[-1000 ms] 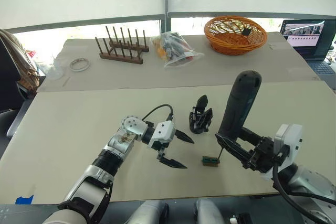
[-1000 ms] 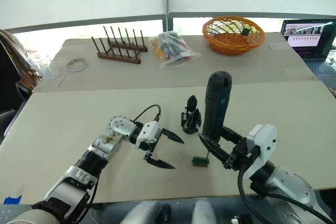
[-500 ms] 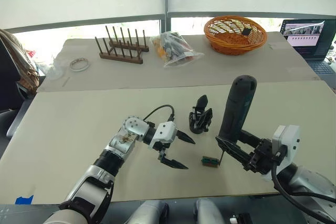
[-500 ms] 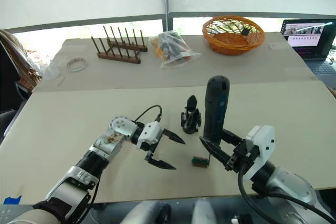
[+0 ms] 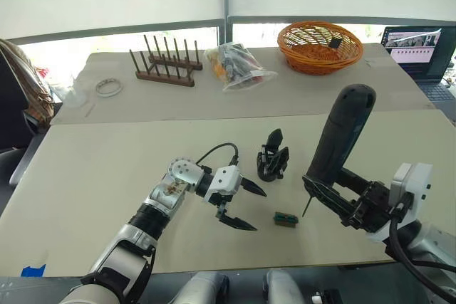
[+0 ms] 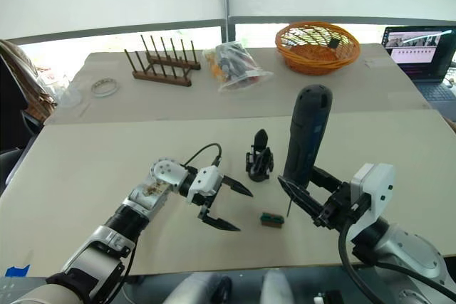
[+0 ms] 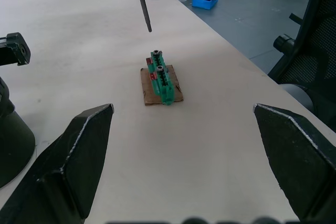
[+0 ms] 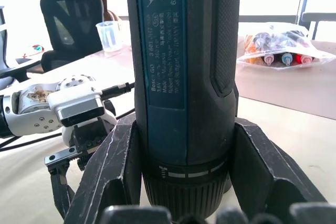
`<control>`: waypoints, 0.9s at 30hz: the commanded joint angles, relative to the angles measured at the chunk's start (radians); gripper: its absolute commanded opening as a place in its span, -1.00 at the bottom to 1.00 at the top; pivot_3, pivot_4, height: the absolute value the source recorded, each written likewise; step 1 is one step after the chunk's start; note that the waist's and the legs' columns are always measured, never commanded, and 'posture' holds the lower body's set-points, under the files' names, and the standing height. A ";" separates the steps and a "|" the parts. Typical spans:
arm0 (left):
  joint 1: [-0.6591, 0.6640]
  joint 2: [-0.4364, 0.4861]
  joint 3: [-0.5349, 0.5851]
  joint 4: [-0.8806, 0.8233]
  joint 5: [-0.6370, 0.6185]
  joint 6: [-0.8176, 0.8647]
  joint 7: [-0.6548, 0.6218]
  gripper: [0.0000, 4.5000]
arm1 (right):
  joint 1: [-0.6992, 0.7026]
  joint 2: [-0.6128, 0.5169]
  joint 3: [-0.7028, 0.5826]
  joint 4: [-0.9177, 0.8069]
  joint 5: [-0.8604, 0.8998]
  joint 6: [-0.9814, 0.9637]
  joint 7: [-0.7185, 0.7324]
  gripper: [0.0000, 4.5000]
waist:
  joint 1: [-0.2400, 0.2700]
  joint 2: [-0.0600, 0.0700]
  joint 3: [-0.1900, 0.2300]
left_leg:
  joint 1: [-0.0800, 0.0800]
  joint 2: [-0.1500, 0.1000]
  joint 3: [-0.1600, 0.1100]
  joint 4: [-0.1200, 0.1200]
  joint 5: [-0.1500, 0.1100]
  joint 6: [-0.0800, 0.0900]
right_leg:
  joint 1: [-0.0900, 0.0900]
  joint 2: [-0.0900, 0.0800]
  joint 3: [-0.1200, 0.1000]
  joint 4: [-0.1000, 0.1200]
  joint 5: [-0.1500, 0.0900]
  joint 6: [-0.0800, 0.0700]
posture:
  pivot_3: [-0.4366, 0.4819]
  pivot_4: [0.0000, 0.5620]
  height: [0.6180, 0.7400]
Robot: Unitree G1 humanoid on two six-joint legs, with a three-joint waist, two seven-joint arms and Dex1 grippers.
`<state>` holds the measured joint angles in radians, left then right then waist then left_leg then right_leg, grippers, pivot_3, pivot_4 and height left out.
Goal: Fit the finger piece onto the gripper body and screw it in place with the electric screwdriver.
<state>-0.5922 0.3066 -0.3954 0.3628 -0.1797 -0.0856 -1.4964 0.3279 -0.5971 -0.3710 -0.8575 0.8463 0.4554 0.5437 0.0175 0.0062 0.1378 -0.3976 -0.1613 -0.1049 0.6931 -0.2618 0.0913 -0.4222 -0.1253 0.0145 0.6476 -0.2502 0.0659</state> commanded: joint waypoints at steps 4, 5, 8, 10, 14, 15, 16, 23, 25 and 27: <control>-0.001 -0.012 -0.006 -0.023 0.001 0.000 0.009 1.00 | -0.018 0.015 0.020 -0.025 -0.007 -0.038 -0.003 -0.15 | 0.000 0.000 0.000 | 0.000 0.000 0.000 0.000 0.000 0.000 | 0.000 0.000 0.000 0.000 0.000 0.000 | -0.05 -0.47 1.00; 0.000 -0.012 -0.006 -0.024 0.001 0.001 0.010 1.00 | -0.020 0.017 0.025 -0.022 -0.012 -0.038 -0.002 -0.15 | 0.000 0.000 0.000 | 0.000 0.000 0.000 0.000 0.000 0.000 | 0.000 0.000 0.000 0.000 0.000 0.000 | -0.05 -0.47 1.00; 0.001 -0.012 -0.004 -0.026 0.002 0.001 0.009 1.00 | -0.030 0.021 0.040 -0.015 -0.028 -0.043 0.001 -0.15 | 0.000 0.000 0.000 | 0.000 0.000 0.000 0.000 0.000 0.000 | 0.000 0.000 0.000 0.000 0.000 0.000 | -0.05 -0.47 1.00; 0.002 -0.011 -0.003 -0.026 0.003 0.001 0.009 1.00 | -0.038 0.024 0.044 -0.012 -0.032 -0.042 0.000 -0.15 | 0.000 0.000 0.000 | 0.000 0.000 0.000 0.000 0.000 0.000 | 0.000 0.000 0.000 0.000 0.000 0.000 | -0.05 -0.47 1.00; -0.001 -0.012 -0.002 -0.027 0.005 0.003 0.010 1.00 | -0.050 0.023 0.051 -0.006 -0.048 -0.042 0.007 -0.15 | 0.000 0.000 0.000 | 0.000 0.000 0.000 0.000 0.000 0.000 | 0.000 0.000 0.000 0.000 0.000 0.000 | -0.05 -0.47 1.00; -0.002 -0.012 -0.001 -0.027 0.004 0.004 0.010 1.00 | -0.051 0.022 0.052 -0.006 -0.052 -0.043 0.008 -0.15 | 0.000 0.000 0.000 | 0.000 0.000 0.000 0.000 0.000 0.000 | 0.000 0.000 0.000 0.000 0.000 0.000 | -0.05 -0.47 1.00; -0.002 -0.013 -0.001 -0.028 0.004 0.004 0.011 1.00 | -0.052 0.023 0.051 -0.006 -0.050 -0.040 0.006 -0.15 | 0.000 0.000 0.000 | 0.000 0.000 0.000 0.000 0.000 0.000 | 0.000 0.000 0.000 0.000 0.000 0.000 | -0.05 -0.47 1.00; -0.002 -0.015 -0.002 -0.030 0.006 0.008 0.013 1.00 | -0.042 0.020 0.047 -0.018 -0.040 -0.031 0.001 -0.15 | 0.000 0.000 0.000 | 0.000 0.000 0.000 0.000 0.000 0.000 | 0.000 0.000 0.000 0.000 0.000 0.000 | -0.05 -0.47 1.00; -0.002 -0.017 -0.003 -0.030 0.006 0.009 0.014 1.00 | -0.042 0.019 0.047 -0.019 -0.040 -0.031 0.000 -0.15 | 0.000 0.000 0.000 | 0.000 0.000 0.000 0.000 0.000 0.000 | 0.000 0.000 0.000 0.000 0.000 0.000 | -0.05 -0.47 1.00; -0.001 -0.019 -0.006 -0.031 0.008 0.008 0.013 1.00 | -0.044 0.018 0.047 -0.021 -0.040 -0.030 -0.002 -0.15 | 0.000 0.000 0.000 | 0.000 0.000 0.000 0.000 0.000 0.000 | 0.000 0.000 0.000 0.000 0.000 0.000 | -0.05 -0.47 1.00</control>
<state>-0.5899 0.2915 -0.3969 0.3628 -0.1609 -0.0827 -1.4835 0.2934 -0.5758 -0.3056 -0.8330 0.7922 0.4547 0.5427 0.0175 0.0062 0.1378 -0.3977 -0.1613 -0.1050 0.6934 -0.2618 0.0913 -0.4223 -0.1252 0.0144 0.6477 -0.2502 0.0659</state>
